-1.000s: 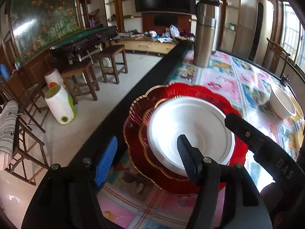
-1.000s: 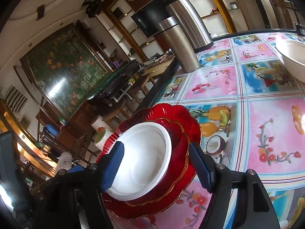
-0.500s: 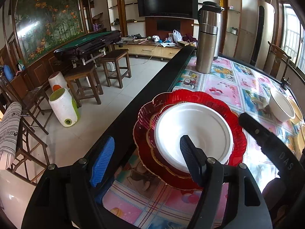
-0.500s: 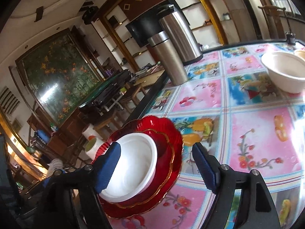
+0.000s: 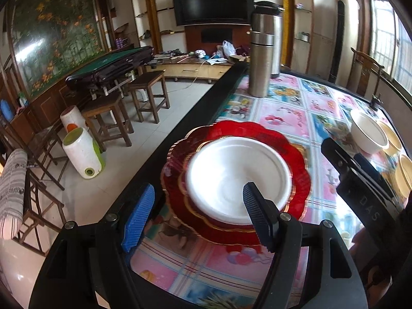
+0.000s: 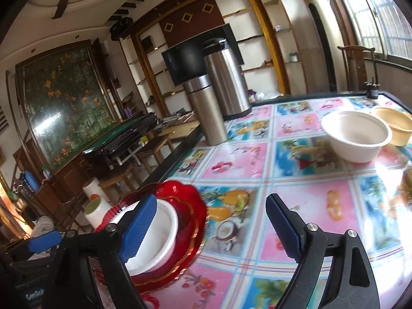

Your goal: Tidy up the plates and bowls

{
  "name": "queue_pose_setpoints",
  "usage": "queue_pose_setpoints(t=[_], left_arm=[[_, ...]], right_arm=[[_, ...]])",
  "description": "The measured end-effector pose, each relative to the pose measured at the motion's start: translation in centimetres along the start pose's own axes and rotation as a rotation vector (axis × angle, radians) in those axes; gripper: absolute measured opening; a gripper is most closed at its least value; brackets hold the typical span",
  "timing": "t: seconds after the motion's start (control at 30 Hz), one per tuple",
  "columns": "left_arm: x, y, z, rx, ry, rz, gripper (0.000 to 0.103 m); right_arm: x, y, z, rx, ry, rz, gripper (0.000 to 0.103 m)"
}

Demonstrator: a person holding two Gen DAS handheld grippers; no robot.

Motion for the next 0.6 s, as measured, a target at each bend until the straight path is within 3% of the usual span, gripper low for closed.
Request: queue_pose_setpoints(t=[0.37,0.6], left_arm=[[-0.8,8.5,-1.2,-0.037,-0.001,0.194,0.072],[-1.3,13.8,-2.2,-0.071,0.009,0.292,0.072]], right_arm=[[2.2,4.7,-3.8,-0.138,0.14,-0.057,0.094],[4.5,10.5,-7.6,-0.265,0.255,-0.073,0.097]])
Point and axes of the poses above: each gripper's, at about its wrist camera, not at the fingertips, and z roughly the way its jaws point, y to its right, x to its top, the point moved 5 cm from there along z, roughly the way its jaws point, and after that the axes turned 1 degree about -x, right-handed, at the moved point
